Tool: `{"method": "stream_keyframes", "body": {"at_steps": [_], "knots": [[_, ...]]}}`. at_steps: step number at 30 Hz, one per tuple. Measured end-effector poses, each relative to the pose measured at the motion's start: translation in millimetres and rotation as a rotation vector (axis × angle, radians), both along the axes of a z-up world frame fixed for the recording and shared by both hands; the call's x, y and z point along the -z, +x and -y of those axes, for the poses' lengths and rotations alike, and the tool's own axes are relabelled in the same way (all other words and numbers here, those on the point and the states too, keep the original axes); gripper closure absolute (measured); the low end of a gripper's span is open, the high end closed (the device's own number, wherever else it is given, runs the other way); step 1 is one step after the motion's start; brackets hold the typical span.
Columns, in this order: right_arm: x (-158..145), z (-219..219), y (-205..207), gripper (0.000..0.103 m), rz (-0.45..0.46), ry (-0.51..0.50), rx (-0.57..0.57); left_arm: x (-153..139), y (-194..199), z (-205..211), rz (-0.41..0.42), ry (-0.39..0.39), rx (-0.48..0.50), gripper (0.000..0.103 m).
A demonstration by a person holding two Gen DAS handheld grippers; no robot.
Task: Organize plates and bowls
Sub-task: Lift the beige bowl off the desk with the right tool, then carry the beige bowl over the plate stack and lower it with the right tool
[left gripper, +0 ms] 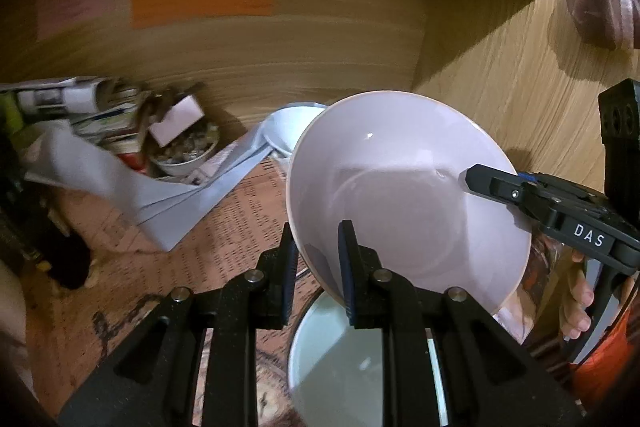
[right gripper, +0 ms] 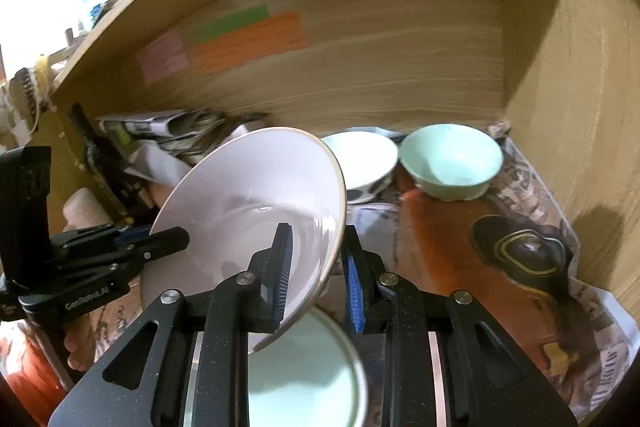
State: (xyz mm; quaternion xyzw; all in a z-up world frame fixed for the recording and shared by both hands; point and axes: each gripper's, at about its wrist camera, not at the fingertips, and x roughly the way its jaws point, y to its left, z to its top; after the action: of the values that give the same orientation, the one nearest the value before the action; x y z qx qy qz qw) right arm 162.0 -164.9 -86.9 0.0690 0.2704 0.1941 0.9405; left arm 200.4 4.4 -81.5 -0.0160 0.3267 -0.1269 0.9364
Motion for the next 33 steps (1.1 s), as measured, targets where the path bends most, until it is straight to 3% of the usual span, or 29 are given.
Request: {"method": "stream_keyframes", "body": {"at_steps": [17, 33], "knots": [[5, -76, -34, 0.080, 0.029, -0.030, -0.145, 4, -72, -66, 0.038, -0.017, -0.136, 0.084], [35, -133, -35, 0.080, -0.070, -0.058, -0.286, 30, -116, -117, -0.013, -0.010, -0.257, 0.084]]}}
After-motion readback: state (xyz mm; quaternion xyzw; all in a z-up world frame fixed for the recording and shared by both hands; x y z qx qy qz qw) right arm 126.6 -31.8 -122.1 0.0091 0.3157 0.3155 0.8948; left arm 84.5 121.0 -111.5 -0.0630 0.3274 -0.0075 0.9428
